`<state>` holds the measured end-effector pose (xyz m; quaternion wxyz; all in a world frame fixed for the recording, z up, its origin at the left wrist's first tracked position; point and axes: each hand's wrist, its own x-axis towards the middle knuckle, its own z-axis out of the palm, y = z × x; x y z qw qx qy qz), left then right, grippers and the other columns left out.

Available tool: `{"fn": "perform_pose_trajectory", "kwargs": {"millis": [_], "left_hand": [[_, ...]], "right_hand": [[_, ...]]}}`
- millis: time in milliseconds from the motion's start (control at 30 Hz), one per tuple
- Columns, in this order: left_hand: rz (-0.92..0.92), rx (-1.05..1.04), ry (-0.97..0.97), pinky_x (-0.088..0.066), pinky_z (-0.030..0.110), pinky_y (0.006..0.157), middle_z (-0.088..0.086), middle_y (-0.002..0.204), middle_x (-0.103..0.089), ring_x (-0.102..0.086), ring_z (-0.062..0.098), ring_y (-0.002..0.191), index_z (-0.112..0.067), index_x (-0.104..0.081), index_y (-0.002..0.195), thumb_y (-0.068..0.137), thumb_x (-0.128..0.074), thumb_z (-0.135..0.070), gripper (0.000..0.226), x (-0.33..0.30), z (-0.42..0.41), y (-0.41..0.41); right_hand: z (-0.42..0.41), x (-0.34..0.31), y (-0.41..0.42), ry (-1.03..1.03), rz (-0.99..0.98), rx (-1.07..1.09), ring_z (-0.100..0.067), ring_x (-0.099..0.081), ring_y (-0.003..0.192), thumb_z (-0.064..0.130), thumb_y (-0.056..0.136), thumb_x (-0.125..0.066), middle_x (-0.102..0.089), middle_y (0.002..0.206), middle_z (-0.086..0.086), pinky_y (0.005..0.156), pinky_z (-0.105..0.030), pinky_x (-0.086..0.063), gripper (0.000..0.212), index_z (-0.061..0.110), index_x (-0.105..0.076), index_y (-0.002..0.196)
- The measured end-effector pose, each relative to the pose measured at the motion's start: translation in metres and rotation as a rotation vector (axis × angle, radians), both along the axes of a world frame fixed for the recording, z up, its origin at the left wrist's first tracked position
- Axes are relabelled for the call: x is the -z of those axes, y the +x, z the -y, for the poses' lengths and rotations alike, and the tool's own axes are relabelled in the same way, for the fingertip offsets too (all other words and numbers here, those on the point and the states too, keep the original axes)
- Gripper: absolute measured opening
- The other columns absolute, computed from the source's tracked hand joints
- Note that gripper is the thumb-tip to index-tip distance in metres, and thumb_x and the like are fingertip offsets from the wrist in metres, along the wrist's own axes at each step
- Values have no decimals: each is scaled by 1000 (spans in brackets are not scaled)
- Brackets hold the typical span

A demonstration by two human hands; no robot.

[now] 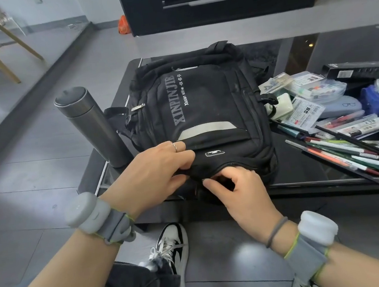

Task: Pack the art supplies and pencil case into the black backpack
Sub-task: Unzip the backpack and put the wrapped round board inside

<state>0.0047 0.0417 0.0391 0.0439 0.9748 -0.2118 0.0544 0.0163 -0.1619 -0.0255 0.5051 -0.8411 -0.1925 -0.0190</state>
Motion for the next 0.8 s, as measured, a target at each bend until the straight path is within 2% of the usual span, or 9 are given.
{"fn": "perform_pose_trajectory", "kwargs": {"millis": [133, 233, 333, 467, 633, 700, 767, 800], "left_hand": [[-17, -42, -42, -36, 27, 59, -11, 83, -42, -42, 10, 80, -24, -40, 82, 80, -60, -18, 21, -1, -2, 1], [-29, -65, -61, -30, 25, 57, -10, 81, -42, -40, 10, 75, -25, -37, 80, 79, -60, -17, 24, -2, -2, 2], [-57, -102, -96, -37, 31, 59, -10, 80, -42, -43, 12, 73, -26, -37, 79, 79, -62, -17, 27, -3, -2, 4], [-79, -123, -125, -39, 31, 60, -11, 80, -45, -48, 12, 74, -28, -37, 78, 79, -64, -17, 30, -4, -4, 5], [-97, -128, -88, -36, 31, 58, -12, 78, -43, -47, 13, 74, -29, -35, 77, 74, -61, -18, 29, -1, 2, 5], [-119, -86, -59, -40, 31, 58, -13, 80, -44, -47, 10, 75, -30, -41, 82, 72, -59, -24, 22, 3, 8, 3], [-130, -38, -60, -48, 32, 67, -15, 84, -48, -50, 8, 81, -33, -50, 92, 76, -57, -42, 20, 5, 19, 2], [-130, -19, -63, -49, 32, 72, -15, 87, -50, -52, 10, 84, -32, -53, 96, 80, -54, -53, 26, 6, 27, 4]], "right_hand": [[8, 2, -4, -16, 31, 85, -12, -61, 75, 47, 84, -63, -67, 70, 9, 78, -42, -48, 27, 23, -69, 72], [19, 2, -5, 20, 41, 140, -13, -62, 78, 37, 84, -71, -67, 72, 12, 78, -44, -49, 18, 22, -71, 74], [33, 0, -4, 32, 41, 166, -9, -62, 80, 28, 84, -75, -67, 74, 14, 78, -42, -50, 11, 21, -73, 76], [45, -3, 1, -16, 65, 173, -6, -61, 84, 30, 84, -74, -67, 77, 18, 83, -42, -49, 6, 25, -75, 80], [48, -2, 6, -142, 109, 127, -4, -58, 79, 35, 85, -72, -65, 74, 20, 85, -42, -47, 9, 30, -70, 77], [49, -2, 4, -166, 77, 109, -3, -56, 79, 36, 84, -72, -65, 73, 20, 86, -40, -46, 11, 30, -69, 76], [49, -4, 2, -162, 63, 76, -5, -57, 81, 39, 84, -70, -66, 75, 18, 86, -38, -46, 12, 28, -71, 78], [49, -5, 2, -161, 75, 61, -6, -58, 82, 42, 84, -66, -66, 77, 17, 85, -37, -46, 15, 28, -71, 80]]}}
